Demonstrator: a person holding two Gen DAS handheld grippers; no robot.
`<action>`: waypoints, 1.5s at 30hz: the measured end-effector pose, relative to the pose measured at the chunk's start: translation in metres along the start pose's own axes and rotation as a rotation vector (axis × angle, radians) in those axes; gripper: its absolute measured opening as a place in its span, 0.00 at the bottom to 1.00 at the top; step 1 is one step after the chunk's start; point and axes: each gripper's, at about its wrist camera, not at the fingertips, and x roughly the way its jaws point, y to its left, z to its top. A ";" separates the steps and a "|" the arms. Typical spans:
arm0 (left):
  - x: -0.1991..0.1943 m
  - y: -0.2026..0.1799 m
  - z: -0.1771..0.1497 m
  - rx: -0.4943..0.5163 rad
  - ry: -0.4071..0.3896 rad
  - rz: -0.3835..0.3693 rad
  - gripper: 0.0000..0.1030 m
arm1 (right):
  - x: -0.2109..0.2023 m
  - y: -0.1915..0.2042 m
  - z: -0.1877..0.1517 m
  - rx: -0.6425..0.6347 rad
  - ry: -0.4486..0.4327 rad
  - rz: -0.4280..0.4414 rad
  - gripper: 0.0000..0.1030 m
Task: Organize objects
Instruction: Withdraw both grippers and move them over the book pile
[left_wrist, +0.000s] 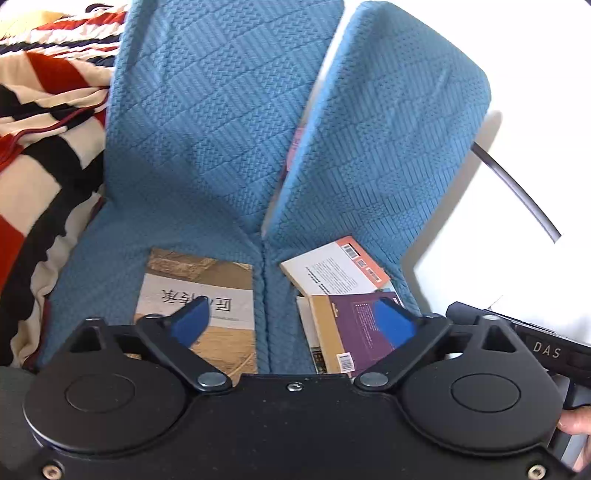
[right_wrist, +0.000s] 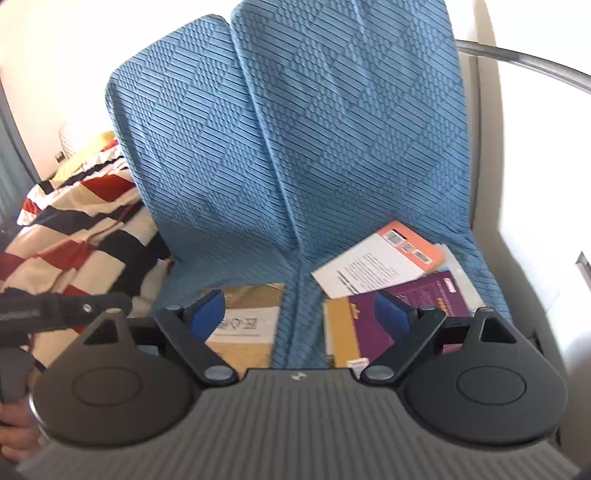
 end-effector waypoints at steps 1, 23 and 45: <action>0.003 -0.005 -0.002 0.008 0.000 0.001 0.97 | 0.000 -0.003 -0.001 -0.004 0.003 -0.006 0.86; 0.096 -0.044 -0.015 0.034 0.132 0.024 0.98 | -0.044 -0.054 0.042 0.027 0.139 -0.356 0.86; 0.136 -0.060 -0.022 0.041 0.192 0.026 0.98 | -0.013 -0.061 0.034 -0.009 0.230 -0.456 0.86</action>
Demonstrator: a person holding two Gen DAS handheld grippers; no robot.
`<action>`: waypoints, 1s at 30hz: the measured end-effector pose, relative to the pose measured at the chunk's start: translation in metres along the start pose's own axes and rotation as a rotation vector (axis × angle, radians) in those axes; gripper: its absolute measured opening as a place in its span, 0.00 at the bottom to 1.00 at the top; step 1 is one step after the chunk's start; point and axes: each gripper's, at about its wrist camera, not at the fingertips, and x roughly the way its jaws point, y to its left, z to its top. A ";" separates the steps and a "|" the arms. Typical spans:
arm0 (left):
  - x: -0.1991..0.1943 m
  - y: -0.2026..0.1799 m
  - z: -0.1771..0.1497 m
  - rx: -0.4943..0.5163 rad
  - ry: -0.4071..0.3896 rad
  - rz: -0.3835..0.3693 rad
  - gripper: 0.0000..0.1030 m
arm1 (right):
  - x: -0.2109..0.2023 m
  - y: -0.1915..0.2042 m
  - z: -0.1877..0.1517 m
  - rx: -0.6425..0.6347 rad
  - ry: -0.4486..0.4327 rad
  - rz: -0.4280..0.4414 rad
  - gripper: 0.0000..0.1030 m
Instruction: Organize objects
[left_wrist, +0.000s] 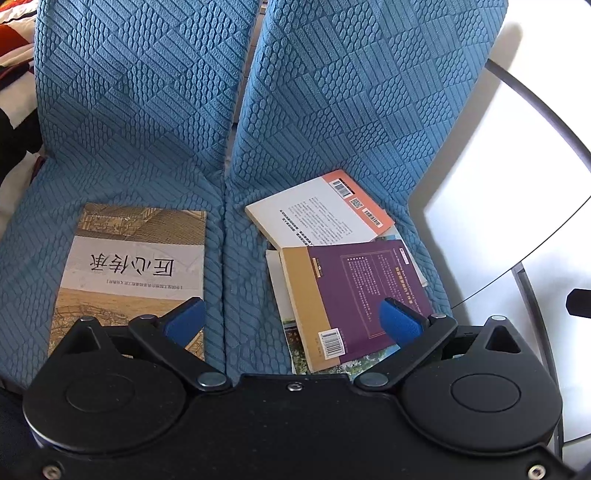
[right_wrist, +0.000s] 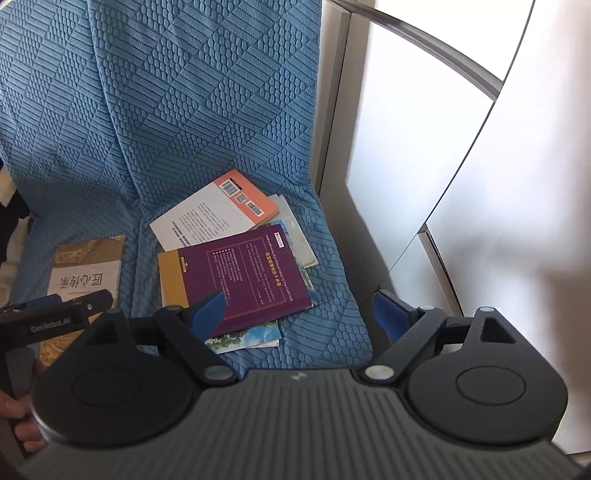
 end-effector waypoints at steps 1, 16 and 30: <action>0.001 -0.001 0.000 0.002 0.001 -0.004 0.98 | 0.000 0.001 0.000 -0.012 -0.006 -0.009 0.86; 0.016 -0.019 0.013 -0.023 -0.039 -0.043 0.98 | 0.069 -0.003 -0.023 -0.084 0.010 -0.088 0.86; 0.069 -0.023 0.002 -0.031 0.022 -0.032 0.93 | 0.150 -0.050 -0.023 0.166 -0.007 0.164 0.86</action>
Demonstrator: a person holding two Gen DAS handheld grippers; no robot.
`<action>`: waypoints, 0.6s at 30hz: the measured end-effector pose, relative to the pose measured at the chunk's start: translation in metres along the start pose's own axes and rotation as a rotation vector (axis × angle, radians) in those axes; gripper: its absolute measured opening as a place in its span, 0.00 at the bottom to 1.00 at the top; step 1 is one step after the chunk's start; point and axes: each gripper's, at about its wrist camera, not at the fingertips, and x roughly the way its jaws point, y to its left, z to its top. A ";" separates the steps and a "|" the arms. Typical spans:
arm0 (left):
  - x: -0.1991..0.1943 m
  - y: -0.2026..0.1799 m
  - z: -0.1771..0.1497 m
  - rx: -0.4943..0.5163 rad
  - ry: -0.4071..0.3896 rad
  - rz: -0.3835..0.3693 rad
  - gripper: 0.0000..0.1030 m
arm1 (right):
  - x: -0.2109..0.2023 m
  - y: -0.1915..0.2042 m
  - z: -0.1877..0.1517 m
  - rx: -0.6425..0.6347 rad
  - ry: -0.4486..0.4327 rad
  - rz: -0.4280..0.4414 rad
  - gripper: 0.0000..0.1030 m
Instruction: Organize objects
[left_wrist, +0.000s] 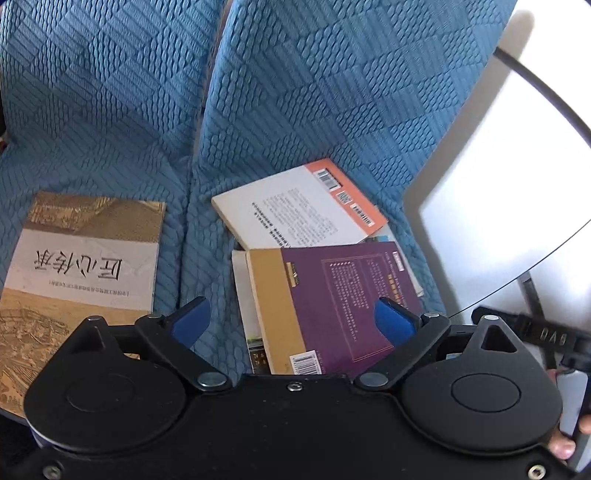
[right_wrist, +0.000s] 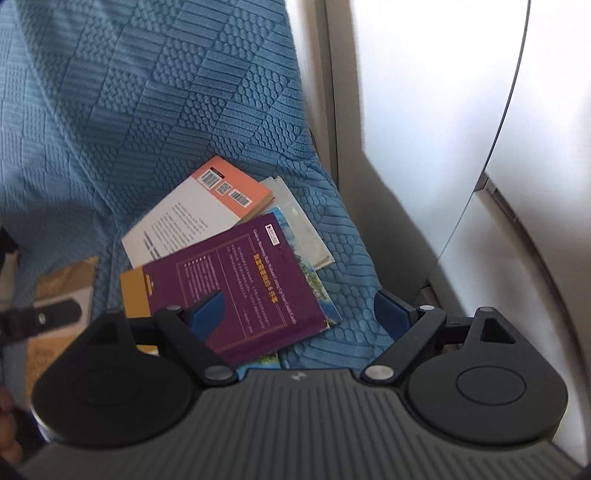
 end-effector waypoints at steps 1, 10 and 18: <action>0.004 0.001 -0.001 -0.007 0.008 -0.001 0.93 | 0.005 -0.003 0.001 0.003 -0.007 0.012 0.86; 0.047 0.007 -0.008 -0.037 0.080 0.009 0.82 | 0.062 -0.015 0.007 -0.027 0.047 0.061 0.79; 0.079 0.016 -0.015 -0.079 0.166 -0.009 0.56 | 0.106 -0.030 0.008 0.014 0.128 0.135 0.77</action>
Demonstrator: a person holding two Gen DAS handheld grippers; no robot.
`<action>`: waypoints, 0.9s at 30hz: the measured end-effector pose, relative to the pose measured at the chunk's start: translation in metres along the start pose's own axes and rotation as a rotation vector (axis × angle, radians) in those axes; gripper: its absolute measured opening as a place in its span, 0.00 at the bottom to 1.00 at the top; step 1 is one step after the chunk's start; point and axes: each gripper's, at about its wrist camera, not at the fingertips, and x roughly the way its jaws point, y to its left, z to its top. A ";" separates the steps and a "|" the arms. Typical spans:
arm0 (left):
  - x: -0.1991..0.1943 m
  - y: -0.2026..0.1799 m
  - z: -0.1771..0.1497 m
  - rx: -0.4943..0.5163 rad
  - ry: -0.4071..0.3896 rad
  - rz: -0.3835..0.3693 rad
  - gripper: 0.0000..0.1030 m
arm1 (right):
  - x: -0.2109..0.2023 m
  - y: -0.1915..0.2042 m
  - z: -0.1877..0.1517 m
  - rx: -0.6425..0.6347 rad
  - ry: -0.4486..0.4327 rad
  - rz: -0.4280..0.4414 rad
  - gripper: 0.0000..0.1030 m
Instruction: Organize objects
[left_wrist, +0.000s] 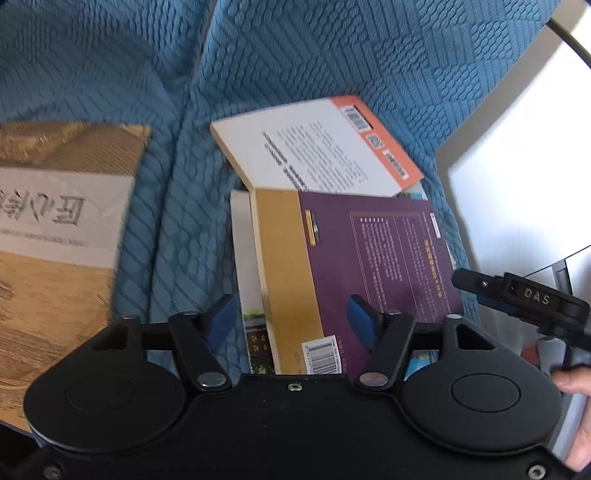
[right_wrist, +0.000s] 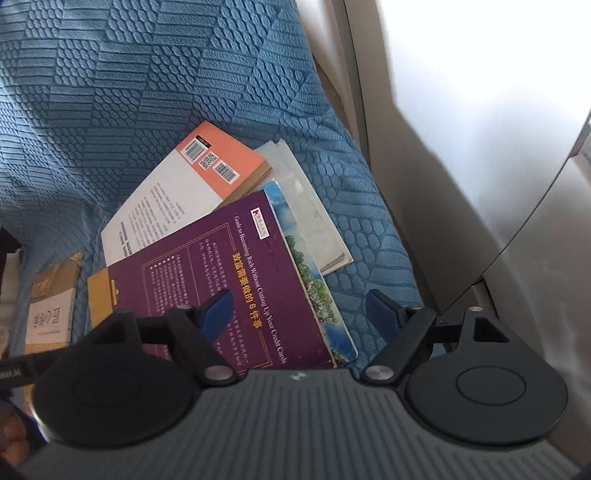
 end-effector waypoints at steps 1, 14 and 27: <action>0.003 0.001 -0.001 -0.005 0.011 -0.006 0.51 | 0.003 -0.001 0.000 -0.006 0.006 0.010 0.72; 0.014 0.006 -0.003 -0.032 0.035 -0.040 0.37 | 0.023 0.003 -0.001 -0.131 0.024 0.115 0.51; 0.013 0.019 0.000 -0.111 0.023 -0.070 0.28 | 0.022 -0.004 -0.007 -0.100 -0.015 0.135 0.44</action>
